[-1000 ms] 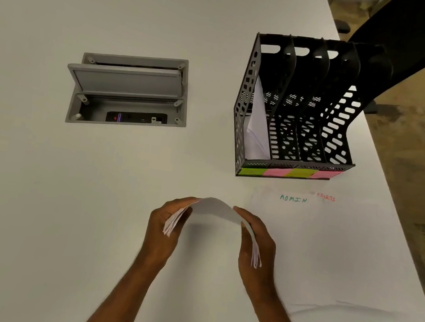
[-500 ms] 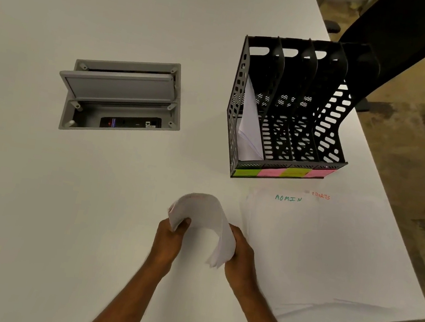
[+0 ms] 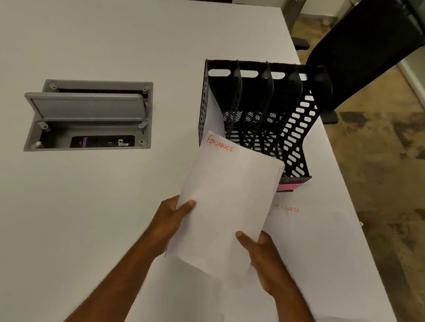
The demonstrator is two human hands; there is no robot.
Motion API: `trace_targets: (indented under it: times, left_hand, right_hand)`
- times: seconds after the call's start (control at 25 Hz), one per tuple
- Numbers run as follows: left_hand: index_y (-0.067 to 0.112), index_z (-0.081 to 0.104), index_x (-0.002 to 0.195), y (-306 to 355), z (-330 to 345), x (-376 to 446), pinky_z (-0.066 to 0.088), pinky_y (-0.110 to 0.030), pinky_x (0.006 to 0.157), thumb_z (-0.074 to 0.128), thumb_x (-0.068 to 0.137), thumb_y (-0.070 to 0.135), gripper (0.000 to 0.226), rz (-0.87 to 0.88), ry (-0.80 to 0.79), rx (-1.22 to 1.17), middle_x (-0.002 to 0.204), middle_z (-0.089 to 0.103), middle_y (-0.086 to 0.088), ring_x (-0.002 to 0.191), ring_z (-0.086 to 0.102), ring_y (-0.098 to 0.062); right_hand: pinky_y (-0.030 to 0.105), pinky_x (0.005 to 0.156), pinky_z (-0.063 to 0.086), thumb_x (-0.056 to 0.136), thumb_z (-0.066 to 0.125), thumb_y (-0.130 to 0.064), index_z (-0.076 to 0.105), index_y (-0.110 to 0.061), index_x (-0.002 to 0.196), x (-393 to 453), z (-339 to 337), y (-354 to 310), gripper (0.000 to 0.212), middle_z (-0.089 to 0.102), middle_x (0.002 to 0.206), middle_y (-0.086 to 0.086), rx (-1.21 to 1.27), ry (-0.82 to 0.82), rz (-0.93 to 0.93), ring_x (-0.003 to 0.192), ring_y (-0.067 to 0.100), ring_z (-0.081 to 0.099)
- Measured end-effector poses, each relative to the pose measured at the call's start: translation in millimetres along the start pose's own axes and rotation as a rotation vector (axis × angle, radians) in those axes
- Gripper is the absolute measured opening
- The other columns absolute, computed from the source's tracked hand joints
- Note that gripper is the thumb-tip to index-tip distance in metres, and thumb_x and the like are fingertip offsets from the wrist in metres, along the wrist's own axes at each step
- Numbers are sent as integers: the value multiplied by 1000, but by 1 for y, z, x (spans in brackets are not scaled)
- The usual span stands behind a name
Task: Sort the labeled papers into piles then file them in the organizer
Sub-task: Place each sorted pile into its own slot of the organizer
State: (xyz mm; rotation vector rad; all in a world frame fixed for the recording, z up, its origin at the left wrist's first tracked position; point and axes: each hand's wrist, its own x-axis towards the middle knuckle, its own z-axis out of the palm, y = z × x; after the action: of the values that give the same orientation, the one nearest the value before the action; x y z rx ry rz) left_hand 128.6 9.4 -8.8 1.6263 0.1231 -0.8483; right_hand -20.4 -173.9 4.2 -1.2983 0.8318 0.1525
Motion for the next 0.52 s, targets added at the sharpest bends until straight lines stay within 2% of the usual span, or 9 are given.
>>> trace_targets:
  times: [0.12, 0.24, 0.32, 0.4, 0.44, 0.52]
  left_hand:
    - [19, 70, 118, 1, 19, 11, 59, -40, 88, 64, 97, 35, 26, -27, -97, 41, 110, 78, -1, 100, 74, -23]
    - [19, 74, 109, 0, 40, 22, 58, -33, 79, 65, 97, 30, 19, -31, -107, 87, 103, 79, 0, 93, 74, -22]
    - [15, 77, 98, 1, 50, 32, 55, -28, 70, 64, 98, 19, 14, -3, -19, 41, 93, 79, 0, 84, 72, -23]
    - [13, 75, 98, 3, 57, 45, 55, -31, 68, 61, 98, 15, 14, 11, 138, -20, 93, 79, -5, 79, 72, -27]
    - [13, 73, 100, 4, 59, 50, 55, -34, 69, 60, 98, 16, 13, 17, 215, -36, 96, 78, -7, 80, 73, -29]
    - [12, 69, 104, 5, 63, 60, 57, -36, 70, 61, 98, 20, 12, 19, 335, -39, 102, 74, -10, 85, 73, -31]
  right_hand:
    - [28, 85, 54, 93, 68, -19, 66, -29, 117, 5, -35, -20, 26, 74, 114, -7, 115, 24, -28, 105, 10, 69]
    - [16, 76, 53, 93, 67, -12, 68, -26, 108, 16, -55, -35, 20, 75, 108, -6, -18, 146, -109, 97, 5, 70]
    - [15, 76, 50, 94, 66, -16, 68, -22, 105, 24, -69, -43, 13, 72, 103, -6, -159, 463, -237, 95, 10, 69]
    - [11, 76, 49, 97, 63, -25, 67, -13, 116, 30, -86, -60, 24, 70, 101, -2, -227, 812, -455, 94, 11, 67]
    - [7, 75, 50, 97, 61, -30, 66, -17, 118, 32, -91, -72, 25, 71, 101, -7, -195, 910, -562, 91, 4, 66]
    - [2, 77, 49, 98, 60, -25, 59, -27, 119, 41, -93, -100, 21, 67, 99, -33, -149, 976, -744, 91, -17, 61]
